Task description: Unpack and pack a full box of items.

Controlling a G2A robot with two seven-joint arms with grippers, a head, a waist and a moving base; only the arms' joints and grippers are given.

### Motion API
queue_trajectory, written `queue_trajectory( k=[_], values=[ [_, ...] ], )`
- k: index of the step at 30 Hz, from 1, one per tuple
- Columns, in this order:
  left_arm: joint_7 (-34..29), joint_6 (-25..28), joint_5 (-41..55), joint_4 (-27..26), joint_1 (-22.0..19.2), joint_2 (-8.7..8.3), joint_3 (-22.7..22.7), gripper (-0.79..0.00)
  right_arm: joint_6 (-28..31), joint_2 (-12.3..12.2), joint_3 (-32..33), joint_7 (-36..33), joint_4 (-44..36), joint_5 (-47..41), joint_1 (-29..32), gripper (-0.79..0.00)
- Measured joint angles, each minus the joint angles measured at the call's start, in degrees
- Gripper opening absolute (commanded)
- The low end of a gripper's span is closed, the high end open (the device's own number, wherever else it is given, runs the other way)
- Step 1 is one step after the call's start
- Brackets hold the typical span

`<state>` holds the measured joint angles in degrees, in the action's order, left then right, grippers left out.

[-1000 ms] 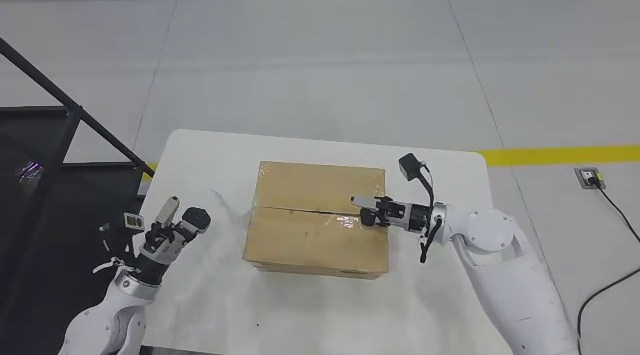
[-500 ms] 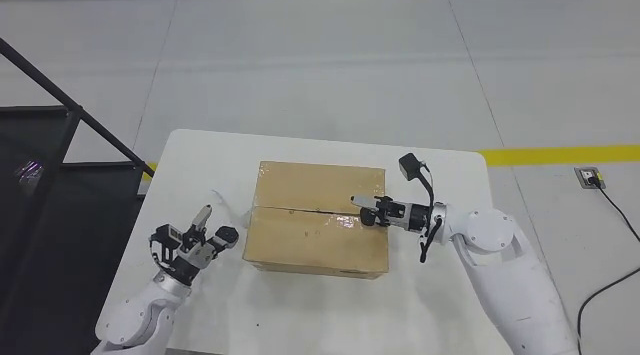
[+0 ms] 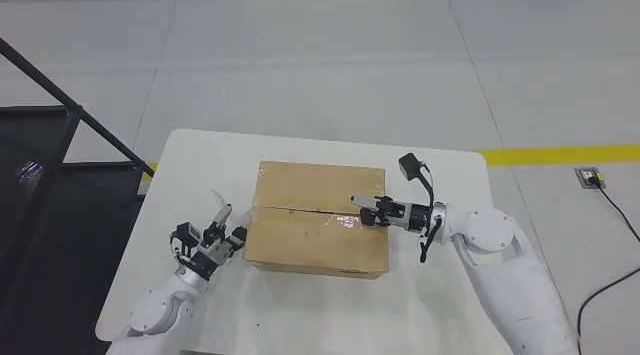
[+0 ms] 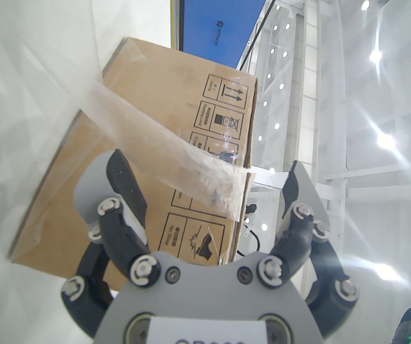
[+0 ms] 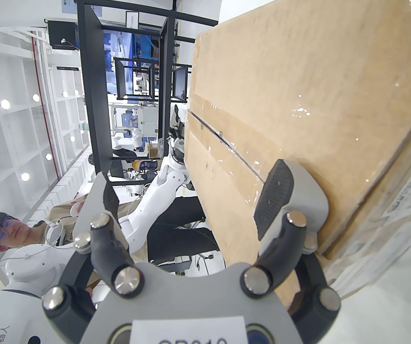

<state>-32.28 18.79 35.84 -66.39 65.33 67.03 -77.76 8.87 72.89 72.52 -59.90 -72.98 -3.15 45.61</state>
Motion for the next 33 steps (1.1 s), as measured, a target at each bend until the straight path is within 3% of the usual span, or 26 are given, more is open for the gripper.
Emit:
queue_trajectory(
  k=[6, 14, 25, 33],
  values=[
    [2.3, 3.5, 0.2, 1.4, -1.1, 0.56, 0.2, 0.000, 0.0, 0.0, 0.0, 0.0, 0.0, 0.0, 0.0, 0.000],
    [2.5, 5.7, 0.7, -2.7, 1.4, 0.09, -3.8, 0.000, 0.0, 0.0, 0.0, 0.0, 0.0, 0.0, 0.0, 0.000],
    [2.2, 2.8, -4.7, -8.3, 6.5, -1.04, -8.7, 0.000, 0.0, 0.0, 0.0, 0.0, 0.0, 0.0, 0.0, 0.000],
    [1.1, 0.4, -8.5, -8.1, 7.4, -1.13, -7.9, 0.000, 0.0, 0.0, 0.0, 0.0, 0.0, 0.0, 0.0, 0.000]
  ],
)
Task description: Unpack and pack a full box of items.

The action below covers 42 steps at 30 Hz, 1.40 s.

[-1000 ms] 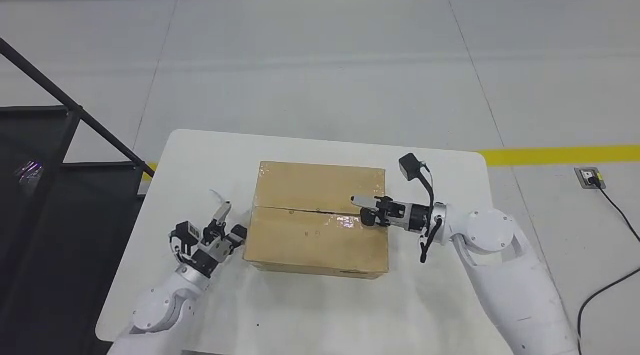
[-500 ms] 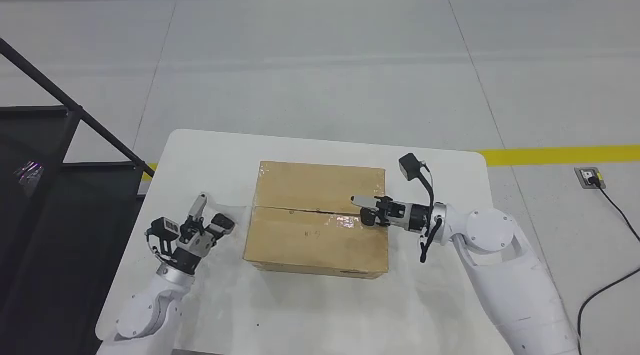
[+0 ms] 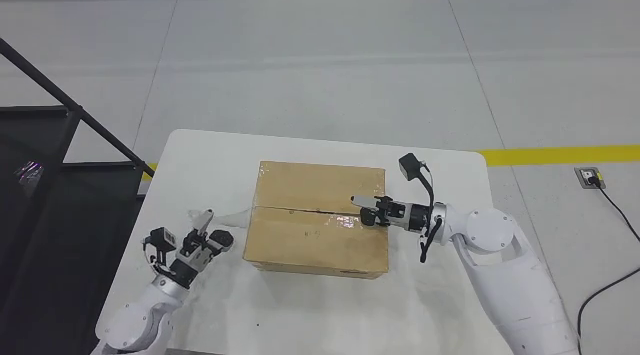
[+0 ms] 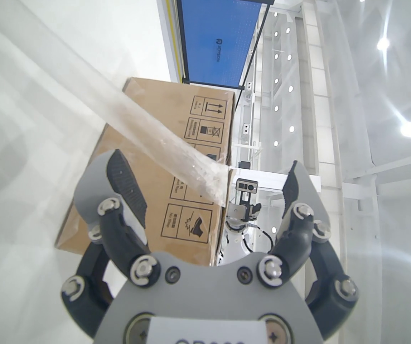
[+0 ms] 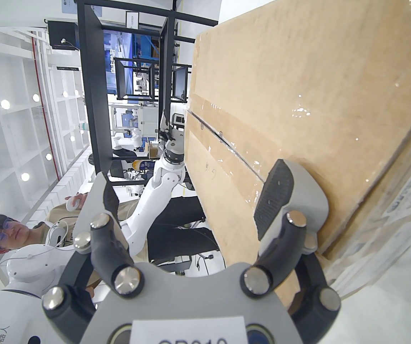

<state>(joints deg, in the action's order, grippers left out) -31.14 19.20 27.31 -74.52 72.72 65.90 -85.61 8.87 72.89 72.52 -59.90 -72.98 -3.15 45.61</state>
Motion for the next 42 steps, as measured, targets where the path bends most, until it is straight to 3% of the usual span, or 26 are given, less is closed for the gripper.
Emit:
queue_trajectory(
  k=[6, 12, 17, 22, 31, 42],
  values=[
    [0.2, 0.0, -0.7, 0.7, -0.6, 0.40, 1.8, 0.000, 0.0, 0.0, 0.0, 0.0, 0.0, 0.0, 0.0, 0.000],
    [5.0, 2.7, 2.7, 7.2, -5.6, 1.99, 5.5, 0.000, 0.0, 0.0, 0.0, 0.0, 0.0, 0.0, 0.0, 0.000],
    [6.0, 7.5, 7.2, 14.2, -10.3, 3.46, 8.1, 0.000, 0.0, 0.0, 0.0, 0.0, 0.0, 0.0, 0.0, 0.000],
    [5.5, 13.6, 9.7, 16.0, -10.8, 3.94, 7.5, 0.000, 0.0, 0.0, 0.0, 0.0, 0.0, 0.0, 0.0, 0.000],
    [7.4, 18.1, 9.7, 8.1, -5.8, 3.43, 2.8, 0.000, 0.0, 0.0, 0.0, 0.0, 0.0, 0.0, 0.0, 0.000],
    [10.2, 17.1, 6.9, -6.4, -0.1, 3.17, -0.6, 0.000, 0.0, 0.0, 0.0, 0.0, 0.0, 0.0, 0.0, 0.000]
  ],
)
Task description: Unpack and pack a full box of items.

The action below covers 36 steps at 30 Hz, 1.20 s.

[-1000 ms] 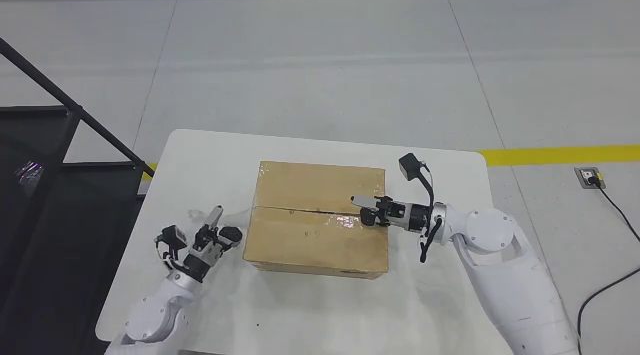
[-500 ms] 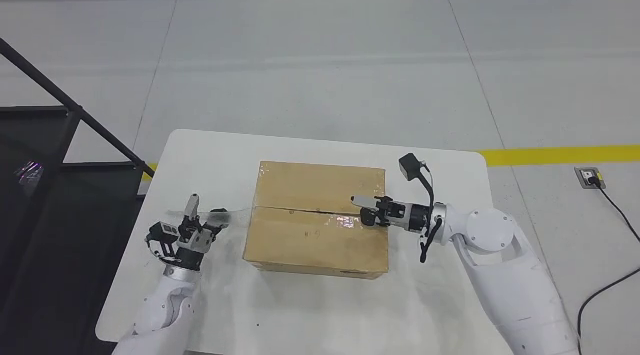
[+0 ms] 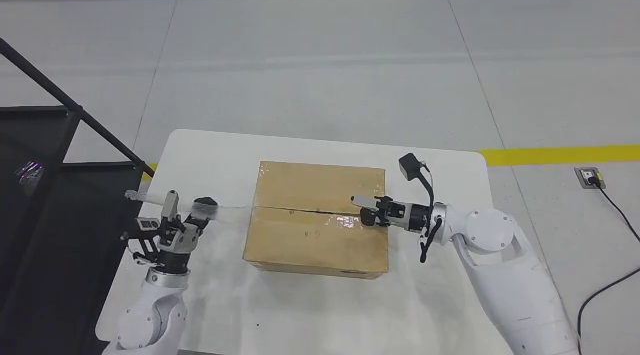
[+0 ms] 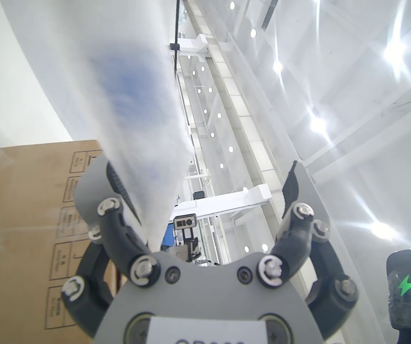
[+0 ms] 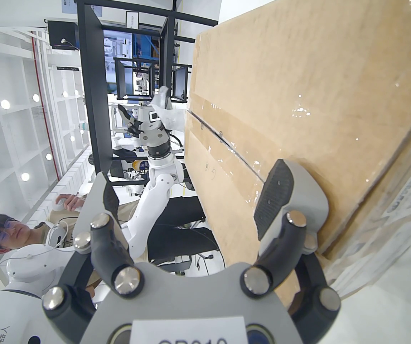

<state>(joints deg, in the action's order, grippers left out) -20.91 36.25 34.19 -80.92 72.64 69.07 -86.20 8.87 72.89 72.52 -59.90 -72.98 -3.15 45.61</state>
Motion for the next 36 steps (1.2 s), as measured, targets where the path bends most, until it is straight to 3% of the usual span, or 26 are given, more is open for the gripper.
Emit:
queue_trajectory(
  k=[12, 25, 30, 36],
  values=[
    [1.5, -1.3, -3.8, -5.8, 0.4, 0.30, -0.2, 0.000, 0.0, 0.0, 0.0, 0.0, 0.0, 0.0, 0.0, 0.000],
    [1.1, -3.5, -7.7, -9.5, -0.1, 0.98, 3.3, 0.000, 0.1, 0.0, 0.0, 0.2, -0.2, 0.0, 0.2, 0.000],
    [1.1, -4.4, -8.6, -9.5, -0.8, 1.23, 4.5, 0.000, 0.0, -0.4, 0.8, 2.5, -4.1, 0.4, 2.5, 0.000],
    [0.7, -5.2, -9.5, -9.4, -1.6, 1.52, 5.8, 0.000, -0.5, -1.3, 1.3, 0.2, -9.1, 2.2, 4.6, 0.000]
  ],
)
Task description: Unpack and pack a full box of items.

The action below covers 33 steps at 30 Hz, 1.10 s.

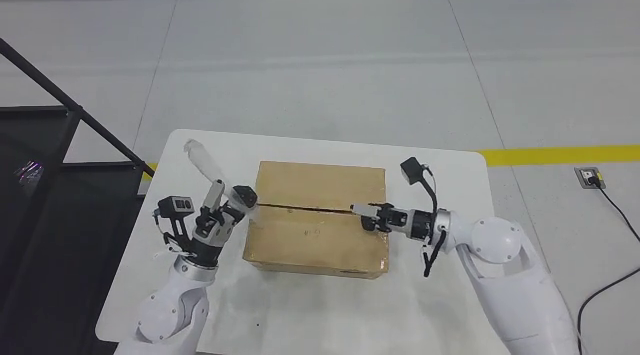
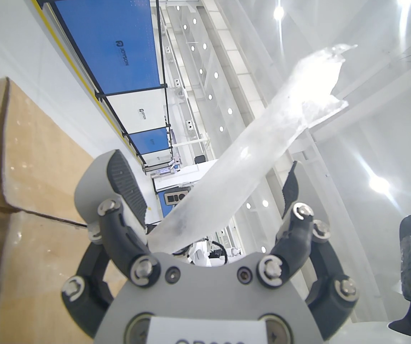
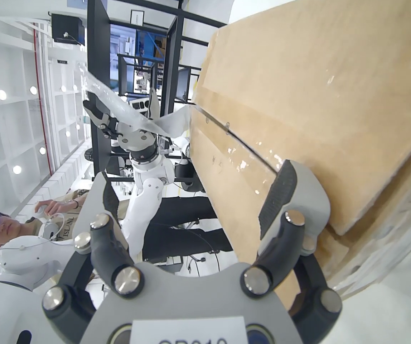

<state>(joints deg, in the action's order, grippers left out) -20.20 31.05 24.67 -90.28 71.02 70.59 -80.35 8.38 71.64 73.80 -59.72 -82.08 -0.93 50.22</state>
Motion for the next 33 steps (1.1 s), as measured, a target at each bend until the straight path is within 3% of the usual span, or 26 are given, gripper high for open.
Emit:
queue_trajectory(
  k=[9, 24, 33],
  values=[
    [0.4, -1.0, -1.6, 0.2, -1.1, 0.53, 2.3, 0.000, -1.3, -0.7, -0.6, -0.8, -2.9, 1.9, 1.5, 0.000],
    [0.5, -2.4, -3.0, 1.1, -3.1, 1.40, 5.5, 0.000, 2.3, -1.5, -3.1, -3.0, -6.2, 2.4, 2.8, 0.000],
    [0.2, -1.5, -2.8, 0.8, -2.6, 1.64, 5.5, 0.000, -3.6, -1.1, -6.8, 0.7, -7.0, 3.0, 1.1, 0.000]
  ],
)
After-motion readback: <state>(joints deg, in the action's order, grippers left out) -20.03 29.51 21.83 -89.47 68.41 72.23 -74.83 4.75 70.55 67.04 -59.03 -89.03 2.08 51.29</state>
